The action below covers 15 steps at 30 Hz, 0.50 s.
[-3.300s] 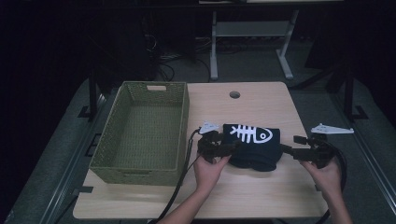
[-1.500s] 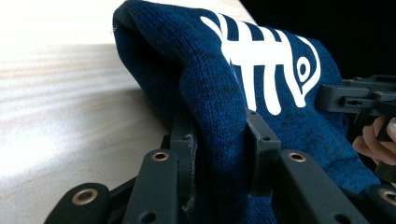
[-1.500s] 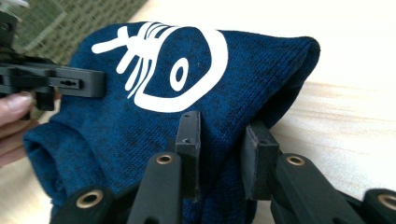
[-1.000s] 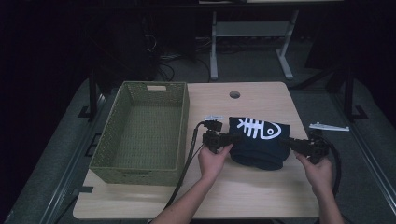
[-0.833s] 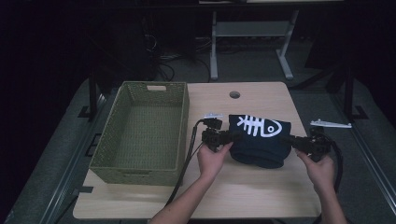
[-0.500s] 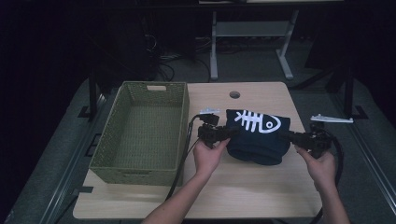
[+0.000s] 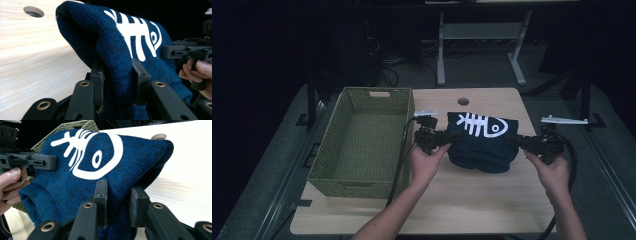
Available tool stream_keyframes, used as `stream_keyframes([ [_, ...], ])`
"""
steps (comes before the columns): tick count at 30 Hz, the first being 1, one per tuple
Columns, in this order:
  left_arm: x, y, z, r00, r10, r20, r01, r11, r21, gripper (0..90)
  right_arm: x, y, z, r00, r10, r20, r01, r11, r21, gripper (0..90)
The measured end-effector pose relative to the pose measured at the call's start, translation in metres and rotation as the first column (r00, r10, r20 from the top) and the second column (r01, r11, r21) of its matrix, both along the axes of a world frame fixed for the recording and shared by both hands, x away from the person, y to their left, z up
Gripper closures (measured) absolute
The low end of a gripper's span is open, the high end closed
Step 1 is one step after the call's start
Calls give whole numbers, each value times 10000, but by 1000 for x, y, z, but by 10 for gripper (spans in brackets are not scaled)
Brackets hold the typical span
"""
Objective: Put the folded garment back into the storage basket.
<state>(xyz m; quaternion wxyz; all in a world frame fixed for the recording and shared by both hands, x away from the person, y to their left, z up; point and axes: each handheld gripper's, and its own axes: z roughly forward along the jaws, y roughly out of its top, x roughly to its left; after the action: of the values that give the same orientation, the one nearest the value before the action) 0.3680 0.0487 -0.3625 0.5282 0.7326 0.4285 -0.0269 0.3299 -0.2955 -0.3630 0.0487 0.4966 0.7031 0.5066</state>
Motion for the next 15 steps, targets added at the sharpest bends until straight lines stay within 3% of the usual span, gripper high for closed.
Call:
stream_keyframes([
  [15,1,25,17,10000,-35,71,37,9995,-302,678,8,20,14,9995,323,45,-324,9994,158,711],
])
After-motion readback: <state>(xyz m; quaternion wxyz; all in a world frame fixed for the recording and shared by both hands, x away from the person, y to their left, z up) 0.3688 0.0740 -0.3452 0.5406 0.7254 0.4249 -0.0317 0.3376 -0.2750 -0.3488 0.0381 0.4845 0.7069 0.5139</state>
